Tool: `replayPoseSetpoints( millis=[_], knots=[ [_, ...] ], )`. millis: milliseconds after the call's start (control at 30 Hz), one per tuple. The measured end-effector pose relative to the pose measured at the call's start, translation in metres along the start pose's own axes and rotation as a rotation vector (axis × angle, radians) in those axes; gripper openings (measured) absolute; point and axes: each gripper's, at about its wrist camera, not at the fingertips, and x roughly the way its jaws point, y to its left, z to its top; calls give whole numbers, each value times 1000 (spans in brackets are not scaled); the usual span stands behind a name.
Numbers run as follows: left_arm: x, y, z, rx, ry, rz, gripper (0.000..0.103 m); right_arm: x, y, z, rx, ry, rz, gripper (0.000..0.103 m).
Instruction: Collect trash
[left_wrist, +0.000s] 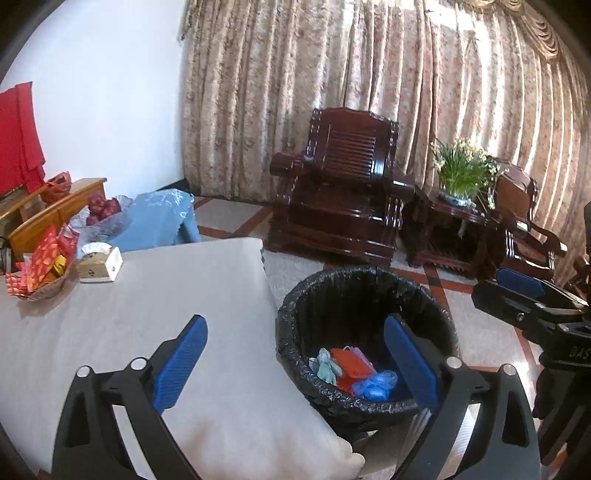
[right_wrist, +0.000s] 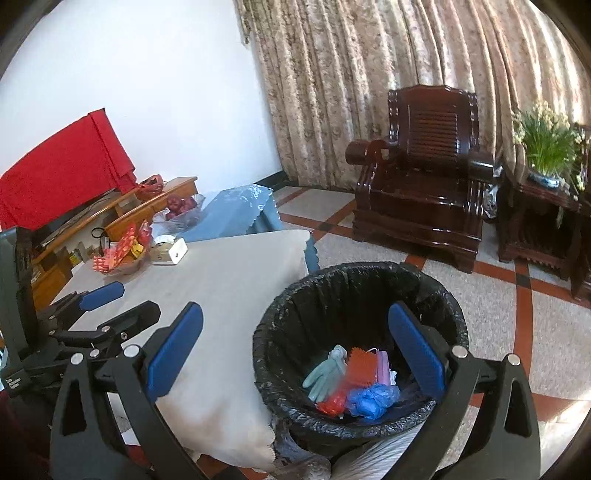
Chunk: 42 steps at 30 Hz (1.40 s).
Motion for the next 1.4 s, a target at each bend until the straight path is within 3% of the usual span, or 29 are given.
replayPoseSetpoints(
  millis=[700,1400],
  knots=[
    [-60,-1,11,-12,-122,14,95,-34,34,9,-93,-64,11,98],
    [-65,2,9,-21,-129,22,95,-26,44,9,-110,-49,25,98]
  ],
)
